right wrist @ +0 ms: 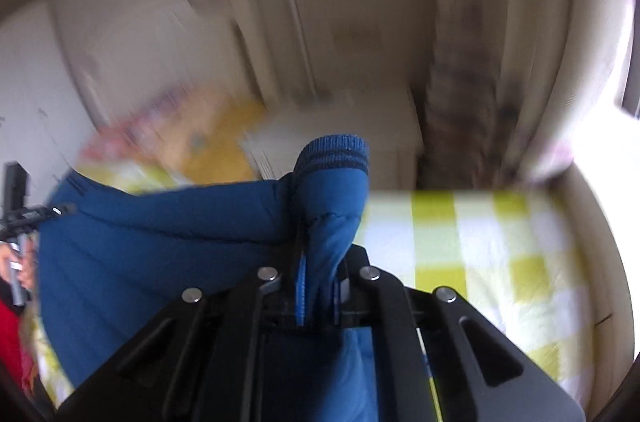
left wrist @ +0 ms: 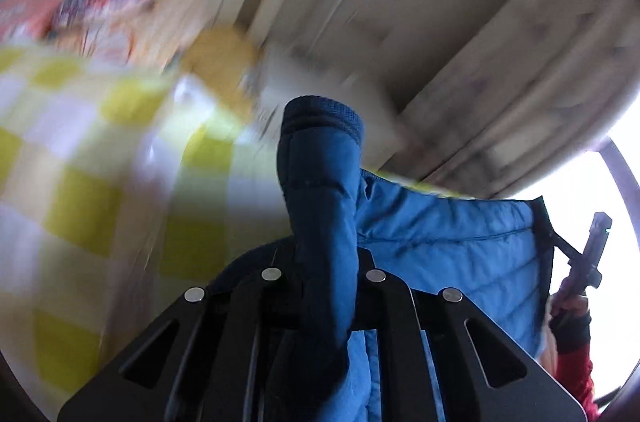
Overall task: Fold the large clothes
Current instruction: 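Fold the lifted hem toward the collar with both tools, then release the hem and press the folded jacket flat with both tools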
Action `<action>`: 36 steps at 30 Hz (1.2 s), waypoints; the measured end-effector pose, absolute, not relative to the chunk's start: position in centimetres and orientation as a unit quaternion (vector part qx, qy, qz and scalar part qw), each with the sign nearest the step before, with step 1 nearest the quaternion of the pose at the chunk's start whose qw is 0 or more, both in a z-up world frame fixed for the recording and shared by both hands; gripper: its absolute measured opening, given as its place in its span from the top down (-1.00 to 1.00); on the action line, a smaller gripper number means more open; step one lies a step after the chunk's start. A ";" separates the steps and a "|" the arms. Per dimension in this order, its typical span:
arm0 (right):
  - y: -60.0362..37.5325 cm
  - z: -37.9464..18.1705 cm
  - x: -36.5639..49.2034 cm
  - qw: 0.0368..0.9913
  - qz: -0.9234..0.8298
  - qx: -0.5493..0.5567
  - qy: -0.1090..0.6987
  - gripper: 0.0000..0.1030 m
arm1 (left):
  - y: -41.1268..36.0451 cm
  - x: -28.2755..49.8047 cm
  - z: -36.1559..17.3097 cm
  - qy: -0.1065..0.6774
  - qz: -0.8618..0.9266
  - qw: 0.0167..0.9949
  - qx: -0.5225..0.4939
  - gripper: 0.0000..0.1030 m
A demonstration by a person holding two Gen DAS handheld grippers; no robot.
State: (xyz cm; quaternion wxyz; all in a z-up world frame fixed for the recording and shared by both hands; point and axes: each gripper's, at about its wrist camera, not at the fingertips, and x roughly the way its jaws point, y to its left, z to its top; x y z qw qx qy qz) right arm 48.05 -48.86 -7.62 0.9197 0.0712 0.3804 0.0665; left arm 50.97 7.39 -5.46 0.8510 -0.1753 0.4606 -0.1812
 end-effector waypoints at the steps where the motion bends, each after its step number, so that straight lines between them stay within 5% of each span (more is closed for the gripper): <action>1: -48.8 -9.6 49.2 0.907 0.060 0.077 0.409 0.69 | 7.1 52.0 -8.2 0.497 -0.163 0.834 -0.176 0.78; 2: -49.3 -13.6 50.5 0.885 0.046 0.094 0.454 0.39 | 7.2 52.3 -11.0 0.523 -0.149 0.820 -0.181 0.46; 4: -50.4 -15.0 49.8 0.887 0.055 0.142 0.436 0.32 | 8.3 51.5 -12.0 0.498 -0.159 0.824 -0.221 0.41; 7: -50.7 -12.6 48.3 0.893 0.015 0.122 0.434 -0.22 | 9.2 49.9 -9.8 0.475 -0.131 0.846 -0.203 0.38; 9: -49.6 -9.5 47.2 0.910 0.024 0.095 0.403 -0.23 | 8.6 47.8 -5.6 0.406 -0.090 0.900 -0.127 0.34; 10: -48.5 -7.5 46.8 0.921 0.030 0.074 0.381 -0.35 | 8.0 47.3 -4.2 0.383 -0.084 0.914 -0.105 0.15; 11: -47.5 -6.3 46.5 0.928 0.036 0.062 0.366 -0.51 | 7.0 47.1 -2.5 0.360 -0.076 0.926 -0.082 -0.56; 12: -45.8 -4.9 46.4 0.934 0.049 0.050 0.349 -0.56 | 5.4 46.8 -1.0 0.336 -0.074 0.937 -0.057 -0.91; 14: -42.2 -3.8 47.0 0.938 0.078 0.027 0.338 -0.76 | 0.7 46.8 0.1 0.308 -0.090 0.947 0.012 -0.91; 20: -31.7 -11.5 52.5 0.891 0.068 -0.106 0.436 -0.82 | -6.5 52.0 -6.2 0.399 -0.090 0.908 0.088 -0.91; 22: -32.0 -13.8 53.3 0.889 0.060 -0.087 0.446 -0.90 | -6.1 53.8 -10.3 0.465 -0.092 0.879 0.049 -0.91; 36: -32.9 -15.6 53.7 0.896 0.080 -0.022 0.436 -0.95 | -5.1 53.5 -11.3 0.441 -0.103 0.891 -0.001 -0.91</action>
